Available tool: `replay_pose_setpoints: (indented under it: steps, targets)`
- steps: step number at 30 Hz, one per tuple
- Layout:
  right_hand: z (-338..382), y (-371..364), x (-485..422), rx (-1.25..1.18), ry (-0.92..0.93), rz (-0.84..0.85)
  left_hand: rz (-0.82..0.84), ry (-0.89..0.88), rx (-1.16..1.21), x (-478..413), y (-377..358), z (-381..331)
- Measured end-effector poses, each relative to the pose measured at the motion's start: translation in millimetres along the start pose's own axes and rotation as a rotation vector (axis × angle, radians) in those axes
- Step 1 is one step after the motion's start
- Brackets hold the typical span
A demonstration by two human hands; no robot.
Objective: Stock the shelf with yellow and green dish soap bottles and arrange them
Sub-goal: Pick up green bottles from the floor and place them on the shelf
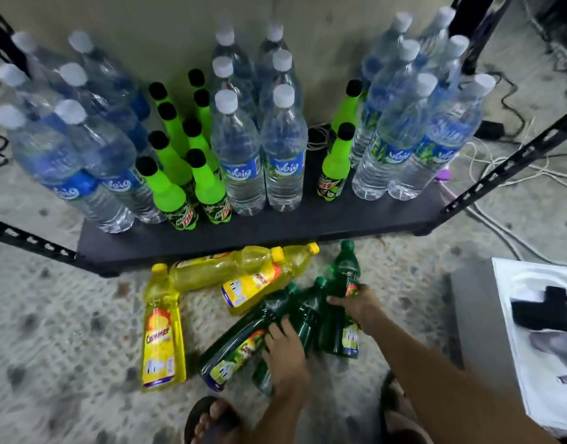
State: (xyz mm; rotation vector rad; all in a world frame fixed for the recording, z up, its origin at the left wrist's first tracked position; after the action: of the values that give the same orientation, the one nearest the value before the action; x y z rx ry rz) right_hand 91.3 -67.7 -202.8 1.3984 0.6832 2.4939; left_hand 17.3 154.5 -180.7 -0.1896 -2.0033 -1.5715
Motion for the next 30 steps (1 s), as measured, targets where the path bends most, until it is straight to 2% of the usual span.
replay_pose_setpoints:
  steps: [3, 7, 11, 14, 20, 23, 30]
  targets:
    - [-2.2, 1.9, -0.9, -0.038, -0.029, -0.018, 0.037, -0.004, 0.022, -1.1, 2.6, 0.8]
    - [0.2, 21.9, 17.8, -0.121, -0.015, -0.067, 0.104, -0.029, 0.191, 5.5, 16.1, 0.6]
    - [22.5, 63.5, 48.6, -0.175, 0.125, -0.152, 0.112, -0.025, 0.346, 23.6, 43.0, -2.8]
    - [56.6, 105.9, 81.1, -0.206, 0.288, -0.194, 0.072, -0.128, 0.446, 45.7, 83.6, -21.9]
    - [141.3, 218.1, 195.2, -0.336, 0.655, -0.253, -0.212, -0.403, 0.677, 98.6, 227.5, -63.3]
    - [181.0, 277.2, 280.7, -0.431, 0.832, -0.297, -0.416, -0.532, 0.731, 135.9, 317.8, -76.5]
    - [256.9, 405.0, 463.8, -0.589, 1.192, -0.418, -0.704, -0.950, 0.787, 268.1, 534.5, -135.3]
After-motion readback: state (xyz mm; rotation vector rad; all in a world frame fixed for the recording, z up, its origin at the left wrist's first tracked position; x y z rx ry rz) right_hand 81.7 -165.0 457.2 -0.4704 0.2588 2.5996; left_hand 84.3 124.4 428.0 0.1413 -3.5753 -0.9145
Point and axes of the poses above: each hand's wrist, its own x-axis away from the middle knuckle, its own y-axis out of the back of the hand, z = x × y, the point moved 10 cm from there along -x, towards the middle knuckle, and after that the axes turned 4 degrees about -x, right-handed, at the moved point
